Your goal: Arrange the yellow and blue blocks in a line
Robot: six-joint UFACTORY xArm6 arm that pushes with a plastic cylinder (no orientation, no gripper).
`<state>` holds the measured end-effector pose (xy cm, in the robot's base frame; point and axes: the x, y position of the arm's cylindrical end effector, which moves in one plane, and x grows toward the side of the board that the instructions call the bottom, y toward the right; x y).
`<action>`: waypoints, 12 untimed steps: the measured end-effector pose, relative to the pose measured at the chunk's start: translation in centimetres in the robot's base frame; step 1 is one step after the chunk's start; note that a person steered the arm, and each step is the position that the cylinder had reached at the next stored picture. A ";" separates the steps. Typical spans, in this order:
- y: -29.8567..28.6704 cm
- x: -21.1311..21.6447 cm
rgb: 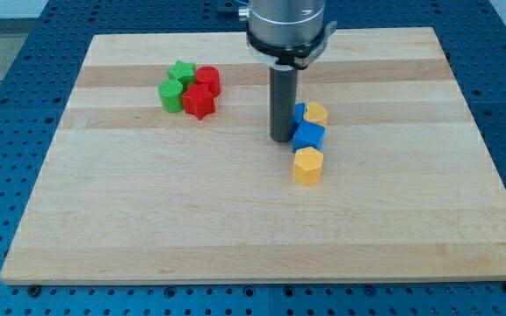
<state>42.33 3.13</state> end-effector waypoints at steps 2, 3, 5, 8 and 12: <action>2.2 -1.7; 2.2 -2.1; 2.2 -3.6; -3.5 -5.5; 2.6 -7.8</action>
